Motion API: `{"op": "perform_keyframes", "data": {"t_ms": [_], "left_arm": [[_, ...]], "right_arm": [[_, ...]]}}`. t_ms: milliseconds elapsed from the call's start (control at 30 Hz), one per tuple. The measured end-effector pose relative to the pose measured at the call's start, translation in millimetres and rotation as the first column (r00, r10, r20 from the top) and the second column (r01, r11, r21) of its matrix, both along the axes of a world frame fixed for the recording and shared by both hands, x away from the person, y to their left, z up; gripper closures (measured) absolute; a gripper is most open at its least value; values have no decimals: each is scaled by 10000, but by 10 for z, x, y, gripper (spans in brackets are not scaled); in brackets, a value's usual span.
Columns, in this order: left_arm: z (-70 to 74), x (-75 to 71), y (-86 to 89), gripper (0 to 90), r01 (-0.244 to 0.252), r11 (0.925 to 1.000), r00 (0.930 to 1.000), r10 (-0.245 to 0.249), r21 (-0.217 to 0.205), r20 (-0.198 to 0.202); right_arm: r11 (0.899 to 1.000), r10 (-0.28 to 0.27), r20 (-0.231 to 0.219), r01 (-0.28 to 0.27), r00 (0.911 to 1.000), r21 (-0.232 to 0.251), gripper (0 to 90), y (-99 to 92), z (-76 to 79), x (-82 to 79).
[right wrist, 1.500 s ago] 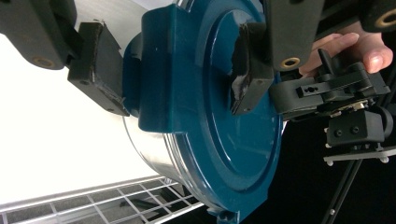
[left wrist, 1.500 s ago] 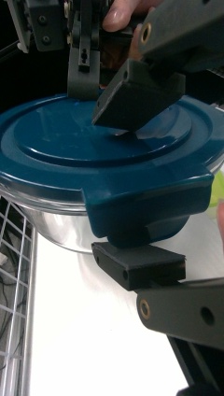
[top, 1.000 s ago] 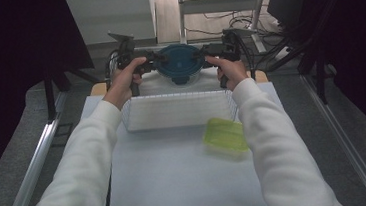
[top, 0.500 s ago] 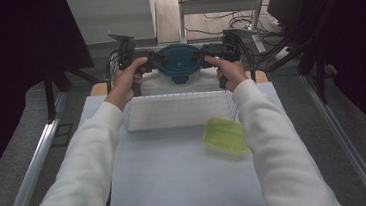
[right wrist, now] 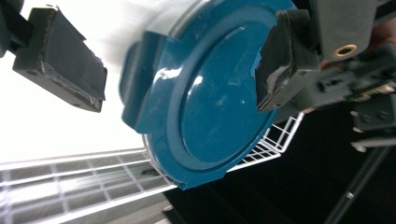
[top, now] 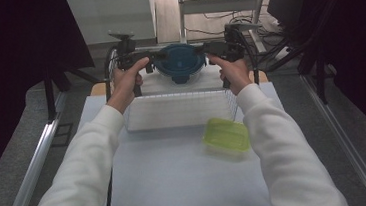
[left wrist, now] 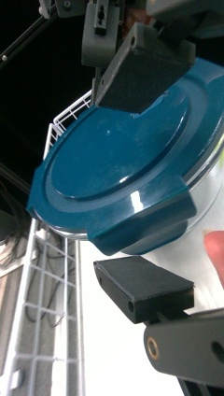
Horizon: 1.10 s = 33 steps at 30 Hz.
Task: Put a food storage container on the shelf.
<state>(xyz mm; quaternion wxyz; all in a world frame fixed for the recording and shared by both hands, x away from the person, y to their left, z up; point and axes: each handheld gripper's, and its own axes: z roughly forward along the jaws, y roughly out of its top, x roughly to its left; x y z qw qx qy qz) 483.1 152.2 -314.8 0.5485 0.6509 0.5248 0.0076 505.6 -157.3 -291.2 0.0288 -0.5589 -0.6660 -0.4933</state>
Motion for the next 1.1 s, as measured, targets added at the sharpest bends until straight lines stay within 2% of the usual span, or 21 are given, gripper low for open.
{"op": "perform_keyframes", "data": {"t_ms": [33,133,167,200,333,500,533,567,633,667,700,800,833,867,900,933,967,1000,1033,1067,1100], "left_arm": [[15,-23,7,183,-10,9999,10000,9,156,48],[27,-123,26,176,-23,9991,10000,20,428,89],[19,-217,43,176,-36,9977,9996,17,684,275],[19,-217,43,176,-36,9977,9996,17,684,275],[-18,-469,77,185,-105,9847,9955,-61,1739,948],[-106,-856,130,198,67,9771,9880,-393,2129,1495],[-121,-940,137,205,74,9768,9865,-420,2138,1581],[-142,-1021,144,205,173,9794,9858,-503,2011,1599],[-192,-1175,147,207,417,9836,9857,-691,1753,1535],[-221,-1246,143,210,472,9825,9850,-758,1801,1553],[-257,-1311,132,210,487,9805,9850,-788,1905,1538],[-446,-1529,92,210,615,9693,9836,-994,2381,1507],[-446,-1529,92,210,615,9693,9836,-994,2381,1507],[-537,-1628,66,210,665,9630,9822,-1093,2612,1527],[-537,-1628,66,209,665,9630,9822,-1093,2612,1527],[-581,-1673,53,209,710,9596,9813,-1162,2724,1537],[-626,-1717,41,209,740,9564,9812,-1205,2825,1507],[-677,-1753,28,209,805,9522,9811,-1279,2948,1451],[-732,-1786,16,209,906,9455,9813,-1383,3127,1339],[-789,-1818,7,210,993,9409,9820,-1452,3237,1209],[-848,-1849,5,210,1090,9388,9821,-1524,3267,1103]], "right_arm": [[9988,60,356,-43,9993,-492,161,-22,38,-48],[9960,279,702,-218,9971,-868,161,-50,74,-103],[9903,666,946,-542,9933,-1279,154,-68,101,-171],[9903,666,946,-542,9933,-1279,154,-68,101,-171],[9810,1075,1758,-758,9785,-1783,161,-131,128,-403],[9733,1653,2313,-1207,9587,-1951,174,-235,92,-723],[9694,1846,2556,-1331,9490,-2061,177,-280,49,-861],[9694,1846,2556,-1331,9490,-2061,179,-280,49,-861],[9688,2018,2642,-1526,9431,-1950,181,-323,-26,-992],[9643,2233,2600,-1740,9394,-1996,181,-354,-137,-1088],[9643,2233,2600,-1740,9394,-1996,181,-354,-137,-1088],[9627,2406,2650,-1948,9338,-1876,187,-433,-350,-1267],[9627,2406,2650,-1948,9338,-1876,187,-433,-350,-1267],[9581,2501,2795,-1954,9270,-2093,190,-471,-446,-1376],[9581,2501,2795,-1954,9270,-2093,190,-471,-446,-1376],[9491,2699,2937,-2020,9170,-2415,193,-512,-555,-1480],[9491,2699,2937,-2020,9170,-2415,193,-512,-555,-1480],[9398,2854,2839,-2091,9154,-2705,193,-553,-672,-1571],[9398,2854,2839,-2091,9154,-2705,193,-553,-672,-1571],[9348,2936,2725,-2157,9163,-2820,197,-612,-786,-1646],[9348,2936,2725,-2157,9163,-2820,197,-612,-786,-1646]]}}
